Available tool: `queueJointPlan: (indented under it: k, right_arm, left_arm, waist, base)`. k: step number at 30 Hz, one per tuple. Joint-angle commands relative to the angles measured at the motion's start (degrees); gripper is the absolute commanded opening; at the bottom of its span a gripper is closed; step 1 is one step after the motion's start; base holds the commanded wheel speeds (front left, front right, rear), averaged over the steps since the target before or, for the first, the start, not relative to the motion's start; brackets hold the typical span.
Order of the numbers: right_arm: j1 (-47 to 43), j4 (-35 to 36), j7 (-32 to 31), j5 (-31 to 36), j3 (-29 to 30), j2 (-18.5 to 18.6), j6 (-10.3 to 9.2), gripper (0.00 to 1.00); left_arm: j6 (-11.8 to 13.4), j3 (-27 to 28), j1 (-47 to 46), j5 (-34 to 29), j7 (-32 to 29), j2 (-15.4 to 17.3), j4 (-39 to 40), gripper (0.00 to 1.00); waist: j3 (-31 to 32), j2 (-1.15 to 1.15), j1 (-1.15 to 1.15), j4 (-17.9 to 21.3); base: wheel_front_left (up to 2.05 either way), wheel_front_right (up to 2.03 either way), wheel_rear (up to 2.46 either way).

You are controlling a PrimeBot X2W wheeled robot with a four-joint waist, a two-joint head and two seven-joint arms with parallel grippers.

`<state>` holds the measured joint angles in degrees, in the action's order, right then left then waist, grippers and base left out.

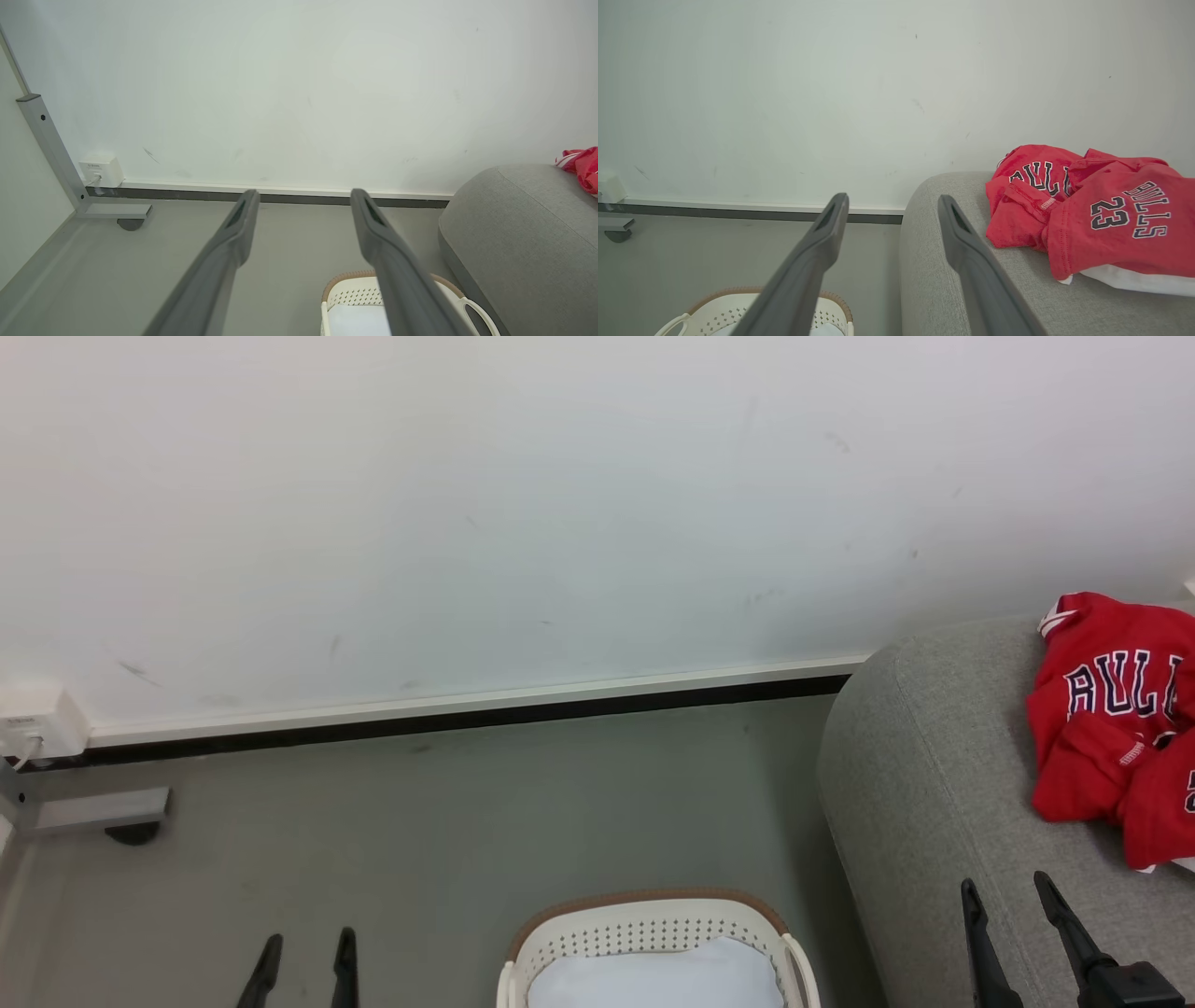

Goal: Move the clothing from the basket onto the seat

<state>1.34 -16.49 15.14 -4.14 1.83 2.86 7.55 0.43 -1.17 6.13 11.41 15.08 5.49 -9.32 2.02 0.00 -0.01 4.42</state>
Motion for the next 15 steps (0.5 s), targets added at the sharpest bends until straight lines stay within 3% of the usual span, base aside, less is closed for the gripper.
queueJointPlan:
  k: [1,15]
  right_arm:
    - [-0.7,-0.3,0.0,-0.9,-0.1,0.1,-0.13,1.0]
    - [0.9,-1.5,0.0,-0.2,0.2,0.1,-0.13,1.0]
  left_arm:
    - [-0.6,0.9,0.3,-1.0,0.1,-0.5,-0.2,1.0]
    - [-3.0,3.6,0.0,-2.8,0.1,-2.2,-1.2,1.0]
  waist:
    - [0.2,0.0,0.01,0.0]
    - [0.1,0.0,0.01,-1.3]
  base:
    - [0.0,0.0,0.0]
    - [0.0,0.0,0.0]
